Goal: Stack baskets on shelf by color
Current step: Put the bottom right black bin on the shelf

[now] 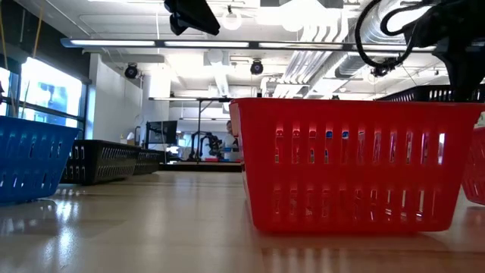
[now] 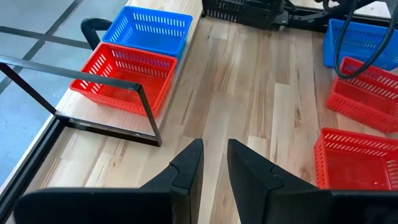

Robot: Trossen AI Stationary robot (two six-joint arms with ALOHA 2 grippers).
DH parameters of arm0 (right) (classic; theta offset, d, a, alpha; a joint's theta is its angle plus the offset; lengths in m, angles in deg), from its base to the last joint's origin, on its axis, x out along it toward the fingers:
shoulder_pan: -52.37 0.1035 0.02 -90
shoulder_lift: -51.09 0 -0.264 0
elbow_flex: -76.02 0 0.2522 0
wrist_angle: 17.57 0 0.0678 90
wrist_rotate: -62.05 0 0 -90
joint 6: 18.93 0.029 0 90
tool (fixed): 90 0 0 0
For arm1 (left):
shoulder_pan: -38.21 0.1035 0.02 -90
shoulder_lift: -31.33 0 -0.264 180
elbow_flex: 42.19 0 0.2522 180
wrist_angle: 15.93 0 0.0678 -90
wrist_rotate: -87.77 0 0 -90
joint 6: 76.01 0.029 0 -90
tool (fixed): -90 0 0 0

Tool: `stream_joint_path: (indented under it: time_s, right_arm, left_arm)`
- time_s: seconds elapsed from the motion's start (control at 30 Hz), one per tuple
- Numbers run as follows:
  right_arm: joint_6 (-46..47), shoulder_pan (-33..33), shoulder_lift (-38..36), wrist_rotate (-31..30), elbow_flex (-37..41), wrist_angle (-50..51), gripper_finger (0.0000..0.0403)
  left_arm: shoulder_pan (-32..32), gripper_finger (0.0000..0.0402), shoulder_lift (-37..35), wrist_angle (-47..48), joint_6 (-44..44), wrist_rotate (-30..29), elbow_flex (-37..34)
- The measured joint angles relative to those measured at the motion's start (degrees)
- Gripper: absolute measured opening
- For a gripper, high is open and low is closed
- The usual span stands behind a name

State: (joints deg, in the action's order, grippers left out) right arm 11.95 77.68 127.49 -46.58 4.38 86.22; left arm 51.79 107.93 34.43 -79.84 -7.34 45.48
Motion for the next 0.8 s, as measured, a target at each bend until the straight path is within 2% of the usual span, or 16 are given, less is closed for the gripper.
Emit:
stream_joint_path:
  time_s: [0.5, 0.8]
  right_arm:
    - [-6.55, -7.92, -0.02, -3.98, 5.60, -0.22, 0.0000]
    - [-12.65, -14.42, -0.02, -6.34, 8.15, -5.06, 0.0000]
  left_arm:
    - [0.00, 0.0065, 0.00, -0.42, -0.02, 0.00, 0.00]
    - [-0.01, 0.0065, 0.00, -0.66, -0.02, -0.02, 0.00]
